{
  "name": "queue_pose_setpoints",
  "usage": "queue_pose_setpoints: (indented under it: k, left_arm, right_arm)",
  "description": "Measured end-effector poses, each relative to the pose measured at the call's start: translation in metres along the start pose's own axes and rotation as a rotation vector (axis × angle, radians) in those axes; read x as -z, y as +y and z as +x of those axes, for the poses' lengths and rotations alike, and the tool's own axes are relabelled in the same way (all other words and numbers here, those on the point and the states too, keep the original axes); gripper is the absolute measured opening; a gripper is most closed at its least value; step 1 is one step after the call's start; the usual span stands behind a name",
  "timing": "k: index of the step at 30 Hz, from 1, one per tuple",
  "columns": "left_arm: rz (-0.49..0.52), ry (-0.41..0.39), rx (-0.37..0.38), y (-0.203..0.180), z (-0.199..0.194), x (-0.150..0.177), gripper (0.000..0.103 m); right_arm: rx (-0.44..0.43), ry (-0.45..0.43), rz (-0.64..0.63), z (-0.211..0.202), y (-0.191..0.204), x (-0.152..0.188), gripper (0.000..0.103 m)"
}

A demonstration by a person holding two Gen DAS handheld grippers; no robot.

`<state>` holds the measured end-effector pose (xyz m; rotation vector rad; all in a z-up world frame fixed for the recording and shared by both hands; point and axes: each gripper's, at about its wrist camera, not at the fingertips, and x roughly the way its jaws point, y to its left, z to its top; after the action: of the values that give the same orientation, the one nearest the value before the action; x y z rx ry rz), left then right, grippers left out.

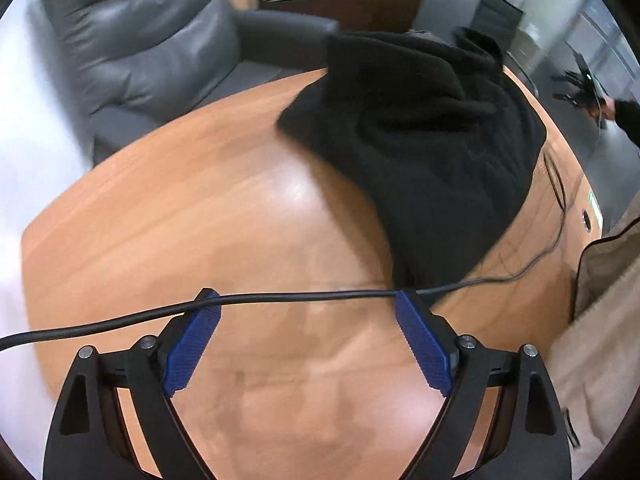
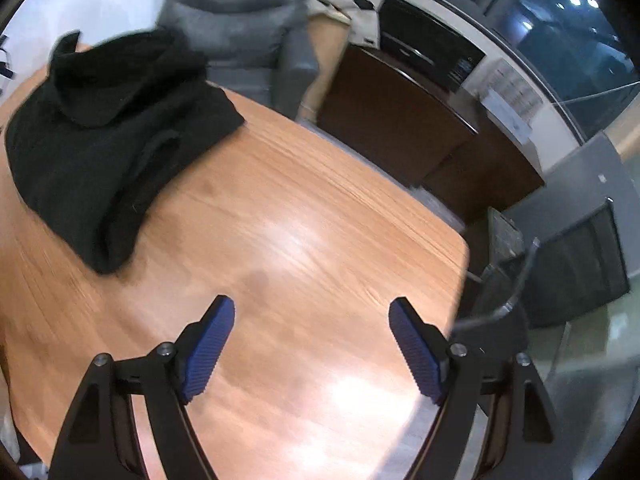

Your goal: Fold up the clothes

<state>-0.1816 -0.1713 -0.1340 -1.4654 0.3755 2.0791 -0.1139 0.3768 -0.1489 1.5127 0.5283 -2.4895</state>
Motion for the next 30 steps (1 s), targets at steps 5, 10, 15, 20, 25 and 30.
queue_pose_setpoints:
  k: [5, 10, 15, 20, 25, 30]
  left_arm:
    - [0.069, -0.069, 0.041, -0.002, 0.067, -0.053, 0.09]
    - [0.049, -0.106, 0.117, 0.026, 0.114, -0.092, 0.091]
    - [0.017, -0.169, 0.216, 0.032, 0.131, -0.116, 0.091]
    - [-0.015, -0.177, 0.345, 0.039, 0.14, -0.132, 0.092]
    - [-0.088, -0.164, 0.413, 0.046, 0.151, -0.142, 0.083]
    - [-0.169, -0.155, 0.456, 0.056, 0.162, -0.15, 0.041]
  right_arm:
    - [-0.12, -0.14, -0.024, 0.034, 0.026, -0.052, 0.083]
    - [-0.252, -0.216, -0.01, 0.088, 0.032, -0.111, 0.083]
    - [-0.388, -0.222, 0.051, 0.137, 0.027, -0.157, 0.083]
    - [-0.54, -0.198, 0.116, 0.174, 0.026, -0.18, 0.082]
    - [-0.649, -0.181, 0.111, 0.178, 0.04, -0.193, 0.023]
    - [-0.696, -0.26, 0.218, 0.163, 0.019, -0.189, 0.009]
